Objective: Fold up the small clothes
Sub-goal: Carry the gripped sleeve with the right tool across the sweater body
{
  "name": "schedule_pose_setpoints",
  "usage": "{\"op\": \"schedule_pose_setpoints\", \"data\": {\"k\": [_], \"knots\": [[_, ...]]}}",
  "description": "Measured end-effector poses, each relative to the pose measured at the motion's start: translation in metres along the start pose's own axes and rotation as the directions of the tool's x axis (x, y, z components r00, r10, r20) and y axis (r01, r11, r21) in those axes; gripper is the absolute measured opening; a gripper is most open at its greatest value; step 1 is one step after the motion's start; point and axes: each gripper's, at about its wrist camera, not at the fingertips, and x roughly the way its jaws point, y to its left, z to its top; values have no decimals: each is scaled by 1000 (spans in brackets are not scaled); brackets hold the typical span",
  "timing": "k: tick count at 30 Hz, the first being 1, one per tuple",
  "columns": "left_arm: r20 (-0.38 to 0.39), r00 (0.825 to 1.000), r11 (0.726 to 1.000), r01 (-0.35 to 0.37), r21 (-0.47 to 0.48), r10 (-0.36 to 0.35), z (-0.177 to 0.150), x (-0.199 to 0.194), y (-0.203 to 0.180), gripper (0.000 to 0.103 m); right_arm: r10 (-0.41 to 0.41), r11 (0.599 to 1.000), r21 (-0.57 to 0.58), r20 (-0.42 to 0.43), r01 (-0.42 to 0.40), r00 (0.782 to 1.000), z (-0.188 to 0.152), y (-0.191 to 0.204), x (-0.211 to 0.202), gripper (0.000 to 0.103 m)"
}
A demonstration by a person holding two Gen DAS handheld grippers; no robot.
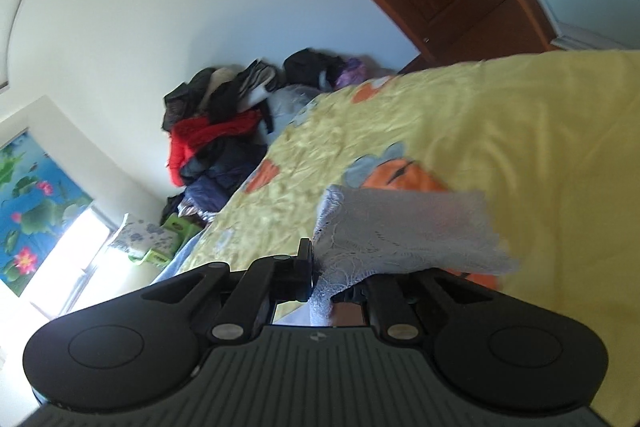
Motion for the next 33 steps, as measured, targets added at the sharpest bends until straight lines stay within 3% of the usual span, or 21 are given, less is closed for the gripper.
{"op": "schedule_pose_setpoints", "data": {"k": [10,21,33], "knots": [[3,998,997,-58,48,58,3,9,5,103,87,996,-15,-86,-89,992,-28,41,15,11],[10,994,991,-113,75,113,10,19,17,103,192,979,-24,-211,-201,958,-69,96,35,11],[-44,988,989,-144,37,145,10,38,37,103,233,968,-22,-298,-251,926,-113,148,53,11]]}}
